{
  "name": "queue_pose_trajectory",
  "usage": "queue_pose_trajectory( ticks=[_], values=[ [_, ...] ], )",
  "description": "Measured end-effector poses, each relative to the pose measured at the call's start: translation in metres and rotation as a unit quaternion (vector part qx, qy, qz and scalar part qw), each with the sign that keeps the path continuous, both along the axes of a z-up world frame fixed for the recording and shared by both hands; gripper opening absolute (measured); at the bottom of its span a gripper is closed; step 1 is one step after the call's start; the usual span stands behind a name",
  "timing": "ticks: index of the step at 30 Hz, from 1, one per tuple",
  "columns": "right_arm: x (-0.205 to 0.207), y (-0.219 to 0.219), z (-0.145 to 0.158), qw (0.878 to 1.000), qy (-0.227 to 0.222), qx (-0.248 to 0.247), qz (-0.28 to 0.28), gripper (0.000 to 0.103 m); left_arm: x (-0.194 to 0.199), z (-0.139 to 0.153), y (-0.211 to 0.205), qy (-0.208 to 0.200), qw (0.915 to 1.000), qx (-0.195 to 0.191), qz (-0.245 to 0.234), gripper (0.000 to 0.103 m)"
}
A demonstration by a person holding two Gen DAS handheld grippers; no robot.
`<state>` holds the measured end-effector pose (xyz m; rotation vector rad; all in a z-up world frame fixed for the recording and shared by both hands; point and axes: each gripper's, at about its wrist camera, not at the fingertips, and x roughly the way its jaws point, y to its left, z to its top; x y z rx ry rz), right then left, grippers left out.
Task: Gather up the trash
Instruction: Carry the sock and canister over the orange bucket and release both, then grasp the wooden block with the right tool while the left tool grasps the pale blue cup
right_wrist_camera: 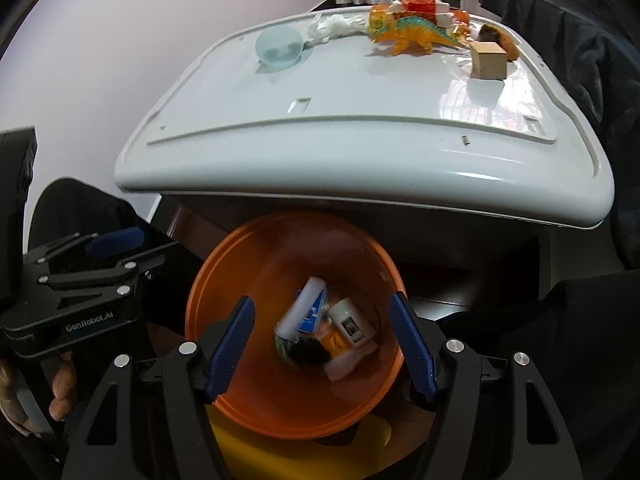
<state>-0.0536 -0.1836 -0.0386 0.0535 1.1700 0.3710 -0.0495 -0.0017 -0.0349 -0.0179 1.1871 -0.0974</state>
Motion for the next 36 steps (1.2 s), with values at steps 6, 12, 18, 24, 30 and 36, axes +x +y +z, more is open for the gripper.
queue_pose_trajectory(
  ticks=[6,12,18,24,30,36],
  values=[
    [0.029,-0.024,0.021,0.999,-0.027,0.008,-0.039,0.068,0.003,0.008,0.002,-0.009,0.9999,-0.012,0.002,0.065],
    [0.082,-0.052,0.046,0.994,-0.075,-0.022,-0.082,0.068,0.013,0.014,0.001,-0.009,0.9997,-0.024,-0.002,0.065],
    [0.147,-0.067,0.046,0.986,-0.101,-0.061,-0.120,0.068,0.037,0.030,-0.004,-0.038,0.9988,-0.031,0.003,0.065],
    [0.212,-0.074,0.025,0.980,-0.086,-0.099,-0.151,0.068,0.056,0.040,-0.006,-0.075,0.9969,-0.020,0.008,0.069],
    [0.252,-0.077,-0.002,0.973,-0.079,-0.145,-0.159,0.055,0.071,0.039,-0.002,-0.088,0.9959,-0.012,0.016,0.074],
    [0.255,-0.070,-0.007,0.974,-0.087,-0.156,-0.141,0.035,0.092,0.035,0.002,-0.094,0.9948,-0.017,0.034,0.074]
  ],
)
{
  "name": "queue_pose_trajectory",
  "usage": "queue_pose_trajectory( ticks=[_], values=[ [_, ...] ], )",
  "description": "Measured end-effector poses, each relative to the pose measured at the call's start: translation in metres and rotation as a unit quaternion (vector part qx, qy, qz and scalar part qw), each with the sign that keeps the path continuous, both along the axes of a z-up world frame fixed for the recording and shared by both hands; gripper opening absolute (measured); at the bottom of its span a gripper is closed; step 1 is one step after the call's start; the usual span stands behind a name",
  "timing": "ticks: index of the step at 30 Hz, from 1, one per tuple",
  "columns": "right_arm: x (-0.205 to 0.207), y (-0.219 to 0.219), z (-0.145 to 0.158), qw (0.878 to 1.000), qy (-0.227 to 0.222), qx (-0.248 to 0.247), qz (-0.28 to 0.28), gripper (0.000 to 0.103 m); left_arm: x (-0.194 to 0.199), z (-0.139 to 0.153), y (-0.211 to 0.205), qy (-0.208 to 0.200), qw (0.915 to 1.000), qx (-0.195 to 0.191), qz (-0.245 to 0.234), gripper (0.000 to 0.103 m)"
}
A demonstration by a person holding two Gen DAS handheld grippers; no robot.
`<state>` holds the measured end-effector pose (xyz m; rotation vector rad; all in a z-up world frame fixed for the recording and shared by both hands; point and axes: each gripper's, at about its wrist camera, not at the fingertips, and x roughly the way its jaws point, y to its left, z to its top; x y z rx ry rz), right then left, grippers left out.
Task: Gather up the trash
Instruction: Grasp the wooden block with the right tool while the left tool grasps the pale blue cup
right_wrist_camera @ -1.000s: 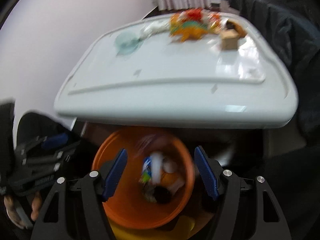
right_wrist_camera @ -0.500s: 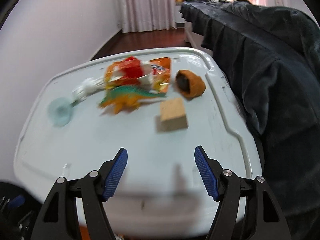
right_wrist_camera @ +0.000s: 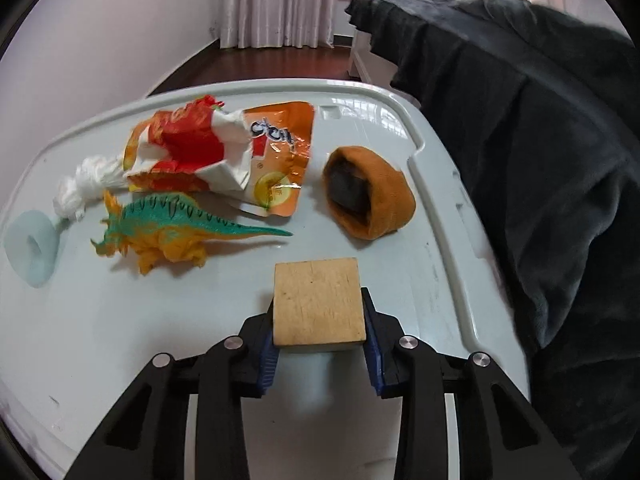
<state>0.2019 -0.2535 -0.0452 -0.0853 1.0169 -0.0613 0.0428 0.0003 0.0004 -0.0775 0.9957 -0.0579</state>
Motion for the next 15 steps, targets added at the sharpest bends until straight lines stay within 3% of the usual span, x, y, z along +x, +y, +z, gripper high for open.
queue_pose_trajectory(
  ticks=[5,10,15],
  values=[
    [-0.023,-0.002,0.019,0.998,-0.020,0.057,0.004,0.035,0.026,0.002,-0.002,-0.013,0.9998,0.003,0.014,0.074],
    [-0.059,-0.007,0.042,0.988,-0.034,0.147,0.013,0.035,0.068,0.006,-0.010,-0.033,0.9990,0.018,0.023,0.074],
    [-0.074,0.005,0.045,0.989,-0.047,0.131,0.045,0.035,0.113,0.004,-0.025,-0.050,0.9982,0.027,0.019,0.074]
  ],
)
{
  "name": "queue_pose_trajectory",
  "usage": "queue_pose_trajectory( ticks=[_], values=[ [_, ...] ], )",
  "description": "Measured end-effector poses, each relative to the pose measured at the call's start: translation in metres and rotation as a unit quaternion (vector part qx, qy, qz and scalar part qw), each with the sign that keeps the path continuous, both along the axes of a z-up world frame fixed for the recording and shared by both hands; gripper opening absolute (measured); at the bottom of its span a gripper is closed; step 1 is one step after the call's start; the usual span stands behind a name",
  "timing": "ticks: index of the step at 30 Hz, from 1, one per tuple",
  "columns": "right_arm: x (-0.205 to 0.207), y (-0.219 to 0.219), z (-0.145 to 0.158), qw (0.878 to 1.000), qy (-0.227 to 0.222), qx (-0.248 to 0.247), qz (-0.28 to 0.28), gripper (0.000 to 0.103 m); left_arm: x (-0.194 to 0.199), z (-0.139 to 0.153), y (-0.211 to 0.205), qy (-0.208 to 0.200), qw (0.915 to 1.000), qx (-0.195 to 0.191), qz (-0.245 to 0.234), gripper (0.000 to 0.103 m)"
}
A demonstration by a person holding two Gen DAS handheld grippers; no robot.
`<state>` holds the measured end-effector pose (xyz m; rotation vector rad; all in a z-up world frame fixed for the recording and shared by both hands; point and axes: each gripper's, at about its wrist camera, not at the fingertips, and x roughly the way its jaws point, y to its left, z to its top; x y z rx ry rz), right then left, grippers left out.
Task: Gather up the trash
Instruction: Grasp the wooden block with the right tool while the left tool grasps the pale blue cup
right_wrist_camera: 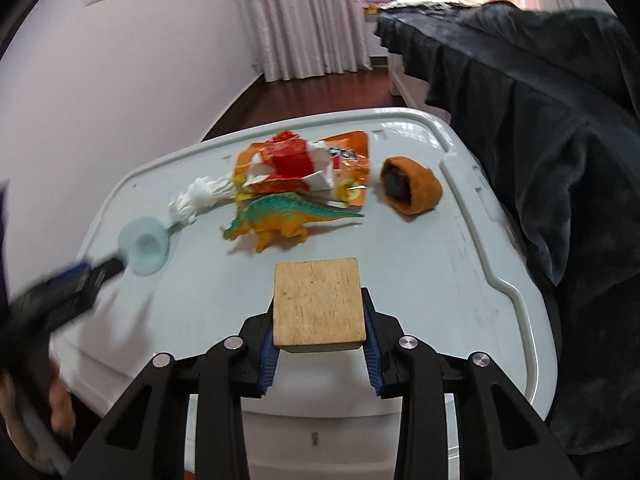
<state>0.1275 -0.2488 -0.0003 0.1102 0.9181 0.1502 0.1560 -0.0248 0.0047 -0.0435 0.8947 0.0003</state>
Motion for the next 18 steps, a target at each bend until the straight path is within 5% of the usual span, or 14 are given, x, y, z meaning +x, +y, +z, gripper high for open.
queue_pose_trajectory(
  ticks=[9,18],
  values=[
    [0.008,-0.004,-0.008,1.000,0.012,0.015,0.006,0.035,0.061,-0.027,0.000,0.021,0.9995,0.015,0.019,0.076],
    [0.009,-0.002,-0.010,1.000,0.018,0.021,0.008,0.035,0.061,-0.050,0.013,0.016,0.9984,0.024,0.048,0.066]
  ],
)
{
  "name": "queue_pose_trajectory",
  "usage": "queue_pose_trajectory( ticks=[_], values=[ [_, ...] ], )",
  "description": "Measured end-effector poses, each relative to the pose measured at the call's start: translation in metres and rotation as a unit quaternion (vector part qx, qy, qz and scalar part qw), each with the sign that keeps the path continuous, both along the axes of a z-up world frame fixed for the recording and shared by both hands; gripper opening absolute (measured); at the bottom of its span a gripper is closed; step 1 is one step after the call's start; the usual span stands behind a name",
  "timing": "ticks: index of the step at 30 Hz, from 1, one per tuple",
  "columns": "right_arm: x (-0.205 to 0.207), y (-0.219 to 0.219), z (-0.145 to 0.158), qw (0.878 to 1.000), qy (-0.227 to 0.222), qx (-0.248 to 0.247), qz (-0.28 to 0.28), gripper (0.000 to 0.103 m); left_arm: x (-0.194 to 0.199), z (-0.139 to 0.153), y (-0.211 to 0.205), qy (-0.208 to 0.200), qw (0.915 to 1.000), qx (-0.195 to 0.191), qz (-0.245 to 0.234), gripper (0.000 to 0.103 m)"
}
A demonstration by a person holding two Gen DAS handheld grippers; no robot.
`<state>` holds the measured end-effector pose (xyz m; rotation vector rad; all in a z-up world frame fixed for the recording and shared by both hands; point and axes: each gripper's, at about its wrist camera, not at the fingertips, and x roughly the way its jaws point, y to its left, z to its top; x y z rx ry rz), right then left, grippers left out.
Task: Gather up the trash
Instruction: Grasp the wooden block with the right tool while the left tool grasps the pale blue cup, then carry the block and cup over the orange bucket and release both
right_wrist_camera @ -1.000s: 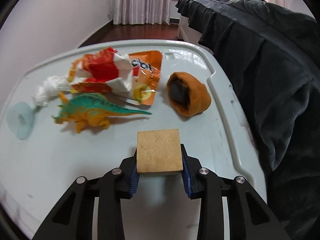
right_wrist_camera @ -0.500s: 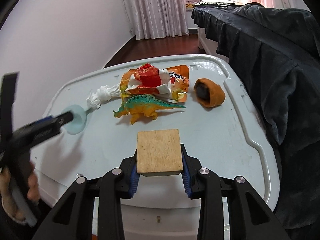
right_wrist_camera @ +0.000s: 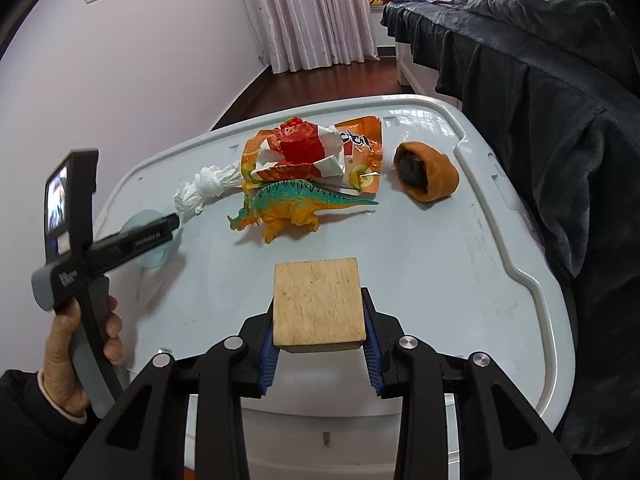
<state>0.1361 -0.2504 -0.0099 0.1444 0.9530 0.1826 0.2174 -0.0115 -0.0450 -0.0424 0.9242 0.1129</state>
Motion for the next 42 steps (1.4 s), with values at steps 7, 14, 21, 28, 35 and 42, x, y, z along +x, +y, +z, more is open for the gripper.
queue_pose_trajectory(
  ticks=[7,14,21,28,35,42],
  values=[
    [0.000,-0.001,0.001,1.000,-0.002,0.004,-0.003,0.035,-0.002,-0.006,-0.005,0.007,0.9991,0.040,-0.012,0.065],
    [-0.001,-0.002,0.003,1.000,-0.005,0.009,-0.002,0.035,-0.014,0.003,0.003,-0.002,0.9993,-0.002,-0.038,0.062],
    [-0.007,0.009,0.012,1.000,-0.014,0.009,0.012,0.035,-0.058,0.036,0.007,-0.025,0.9977,-0.018,-0.060,0.062],
    [-0.050,0.029,0.031,0.999,-0.028,0.011,0.043,0.036,-0.146,0.089,0.002,-0.058,0.9910,-0.044,-0.113,0.062],
    [-0.121,0.049,0.033,0.997,-0.011,0.009,0.081,0.036,-0.232,0.098,-0.003,-0.051,0.9876,-0.041,-0.143,0.062],
    [-0.181,0.063,0.013,0.994,0.030,0.006,0.106,0.036,-0.285,0.077,0.000,-0.011,0.9903,-0.026,-0.136,0.062]
  ],
)
